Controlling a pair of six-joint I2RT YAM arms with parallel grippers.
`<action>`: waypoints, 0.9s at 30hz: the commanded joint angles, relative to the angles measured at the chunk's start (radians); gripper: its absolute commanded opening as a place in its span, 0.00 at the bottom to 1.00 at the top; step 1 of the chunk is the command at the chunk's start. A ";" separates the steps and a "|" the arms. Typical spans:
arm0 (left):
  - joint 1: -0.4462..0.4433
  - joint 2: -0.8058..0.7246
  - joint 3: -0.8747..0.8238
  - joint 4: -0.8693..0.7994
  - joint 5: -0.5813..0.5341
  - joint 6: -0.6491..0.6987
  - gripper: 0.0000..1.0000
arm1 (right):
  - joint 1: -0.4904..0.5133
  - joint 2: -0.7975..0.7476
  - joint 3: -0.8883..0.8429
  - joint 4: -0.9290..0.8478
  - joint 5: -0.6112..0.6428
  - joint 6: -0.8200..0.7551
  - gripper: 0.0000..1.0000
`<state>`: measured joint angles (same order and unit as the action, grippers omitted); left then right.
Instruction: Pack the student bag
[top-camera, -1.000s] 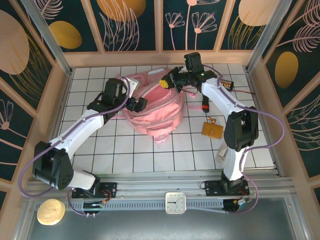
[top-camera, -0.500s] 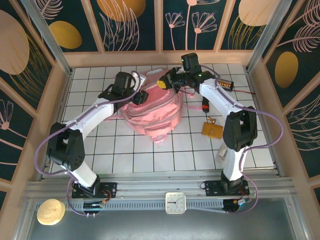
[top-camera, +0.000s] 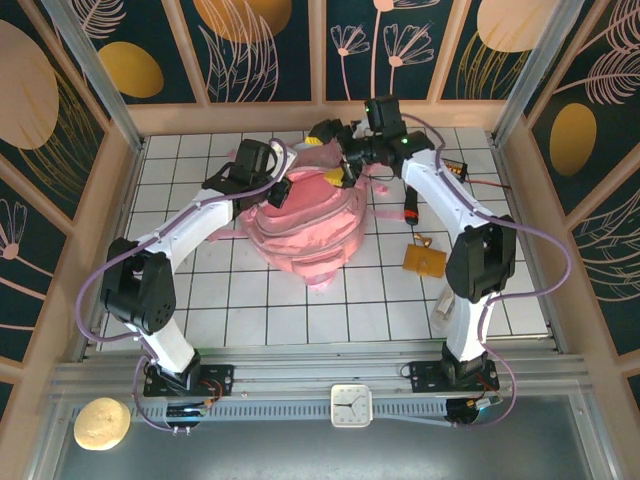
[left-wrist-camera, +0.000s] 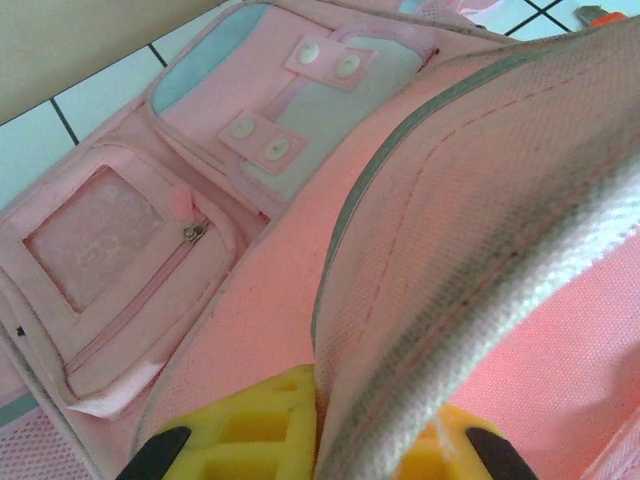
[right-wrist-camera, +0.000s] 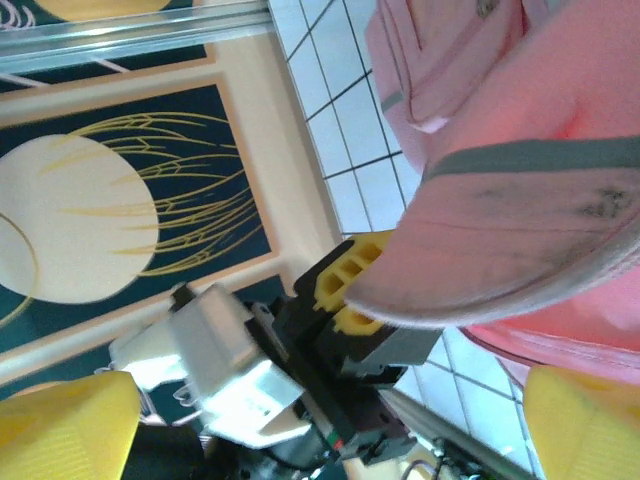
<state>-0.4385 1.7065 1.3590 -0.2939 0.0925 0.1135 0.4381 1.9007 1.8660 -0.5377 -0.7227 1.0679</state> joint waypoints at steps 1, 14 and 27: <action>0.009 0.001 0.053 -0.051 -0.022 -0.065 0.00 | -0.021 -0.030 0.167 -0.270 0.133 -0.283 0.99; 0.011 -0.036 -0.015 -0.031 0.116 -0.174 0.00 | -0.315 -0.297 -0.422 -0.431 0.605 -0.604 0.97; 0.012 -0.044 -0.060 -0.022 0.188 -0.208 0.00 | -0.318 -0.155 -0.599 -0.430 0.796 -0.685 0.99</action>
<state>-0.4309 1.6989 1.3087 -0.3252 0.2321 -0.0586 0.1131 1.7294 1.2907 -0.9287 -0.0086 0.3943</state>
